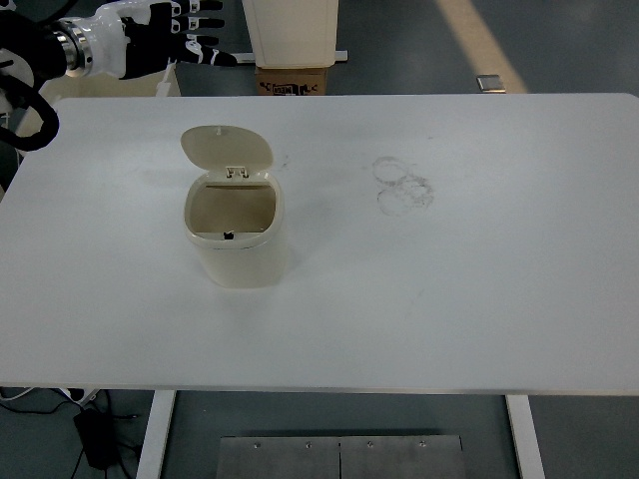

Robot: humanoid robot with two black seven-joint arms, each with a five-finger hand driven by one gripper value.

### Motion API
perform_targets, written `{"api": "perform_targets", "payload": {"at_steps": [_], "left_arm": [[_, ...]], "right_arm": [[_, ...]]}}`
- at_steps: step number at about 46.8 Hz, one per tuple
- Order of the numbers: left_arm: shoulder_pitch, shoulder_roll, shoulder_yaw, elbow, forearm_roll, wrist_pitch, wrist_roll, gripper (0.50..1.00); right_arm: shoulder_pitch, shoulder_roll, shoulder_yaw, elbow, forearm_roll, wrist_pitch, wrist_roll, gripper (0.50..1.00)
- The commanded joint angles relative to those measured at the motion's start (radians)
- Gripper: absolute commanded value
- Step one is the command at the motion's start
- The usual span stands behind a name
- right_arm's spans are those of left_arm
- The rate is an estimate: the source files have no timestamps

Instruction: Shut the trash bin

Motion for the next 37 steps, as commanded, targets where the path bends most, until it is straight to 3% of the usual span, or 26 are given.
{"api": "perform_targets", "payload": {"at_steps": [1, 24, 37], "left_arm": [[-0.036, -0.015, 0.045, -0.021, 0.008, -0.02, 0.001, 1.0], [-0.247, -0.057, 0.332, -0.166, 0.066, -0.063, 0.003, 1.0], [-0.356, -0.068, 0.441, -0.236, 0.066, -0.12, 0.044, 1.0]], "right_arm": [[0.0, 0.0, 0.0, 0.0, 0.0, 0.0, 0.0, 0.991], [0.001, 0.0, 0.0, 0.0, 0.0, 0.0, 0.0, 0.991], [0.003, 0.0, 0.001, 0.0, 0.0, 0.0, 0.0, 0.991]]}}
